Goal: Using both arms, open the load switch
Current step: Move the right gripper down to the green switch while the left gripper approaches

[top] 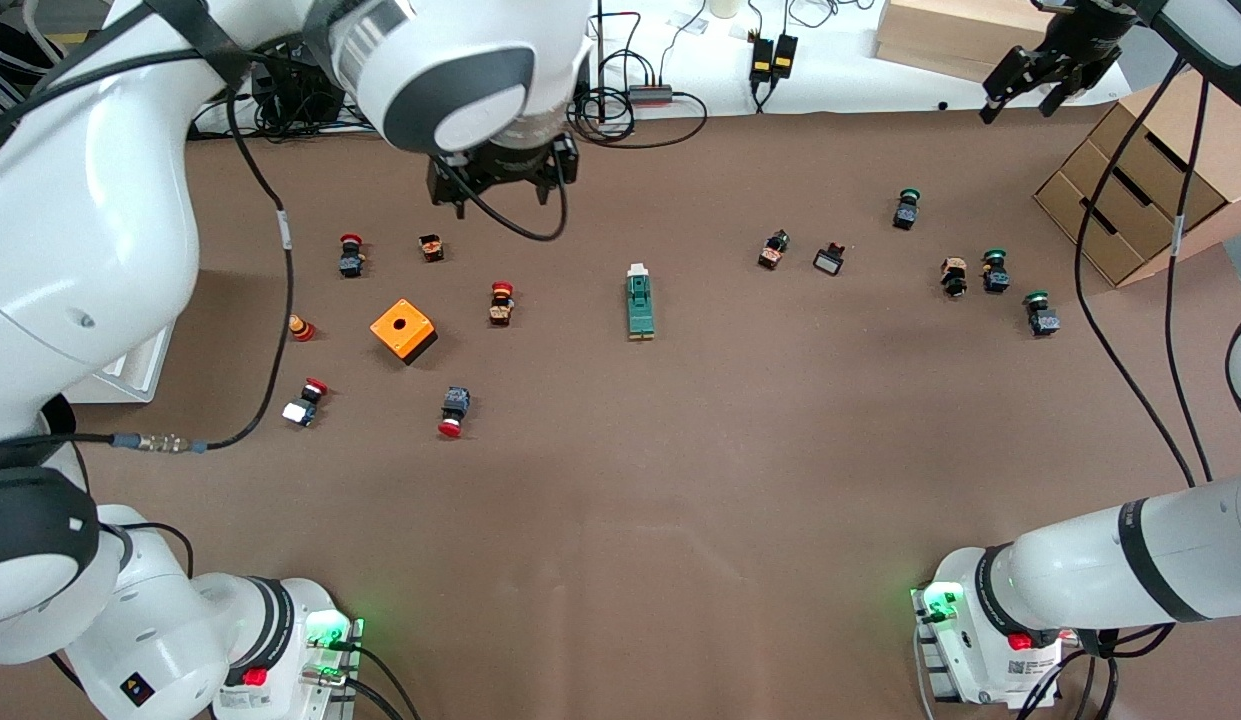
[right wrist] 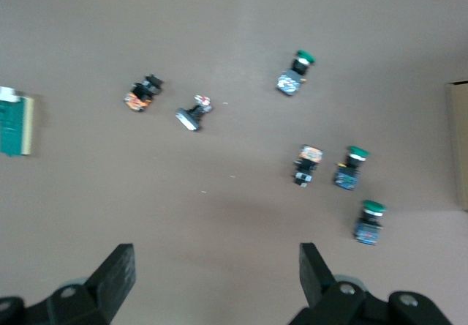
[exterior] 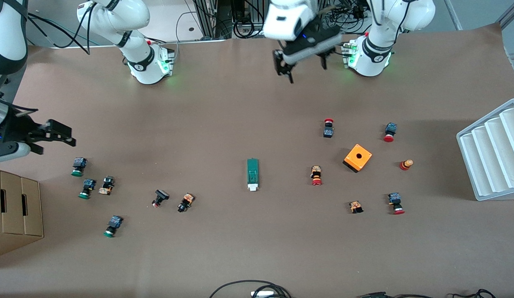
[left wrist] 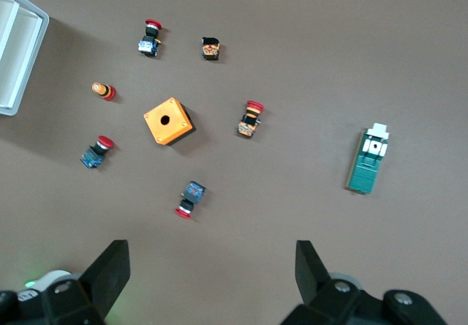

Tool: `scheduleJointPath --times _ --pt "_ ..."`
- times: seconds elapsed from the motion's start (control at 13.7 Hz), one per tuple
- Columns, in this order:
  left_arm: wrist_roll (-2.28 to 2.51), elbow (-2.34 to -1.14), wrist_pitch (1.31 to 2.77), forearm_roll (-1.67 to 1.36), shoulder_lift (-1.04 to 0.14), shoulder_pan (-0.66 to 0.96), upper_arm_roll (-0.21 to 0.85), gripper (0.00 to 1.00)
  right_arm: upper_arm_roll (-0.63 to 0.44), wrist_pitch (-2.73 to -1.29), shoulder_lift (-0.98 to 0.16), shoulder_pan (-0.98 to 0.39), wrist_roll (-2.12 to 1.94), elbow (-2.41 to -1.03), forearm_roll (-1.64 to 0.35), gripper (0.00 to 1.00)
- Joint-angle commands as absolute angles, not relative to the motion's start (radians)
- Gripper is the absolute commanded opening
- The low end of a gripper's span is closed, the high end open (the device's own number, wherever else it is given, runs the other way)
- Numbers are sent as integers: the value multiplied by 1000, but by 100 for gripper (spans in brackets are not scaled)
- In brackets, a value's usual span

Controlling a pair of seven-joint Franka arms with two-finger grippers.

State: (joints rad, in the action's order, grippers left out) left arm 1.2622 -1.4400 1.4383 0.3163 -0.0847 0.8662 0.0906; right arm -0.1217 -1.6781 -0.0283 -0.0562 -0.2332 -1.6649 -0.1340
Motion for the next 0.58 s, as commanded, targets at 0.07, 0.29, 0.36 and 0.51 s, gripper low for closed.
scheduleJointPath --times 0.07,0.29,0.36,0.51 --pt "1532 -1453 1465 454 -100 922 219 100 -126 -1706 -93 -84 -167 -1626 -190 100" --pt "1632 -1463 1477 555 -149 917 311 100 -126 -1718 -100 -116 -95 -1623 -184 100" --pt "1670 -1471 1479 578 -164 916 331 100 -127 -1726 -107 -130 -83 -1611 -178 100" --pt "1796 -1474 1482 658 -224 920 395 100 -129 -1730 -117 -132 -74 -1600 -181 100"
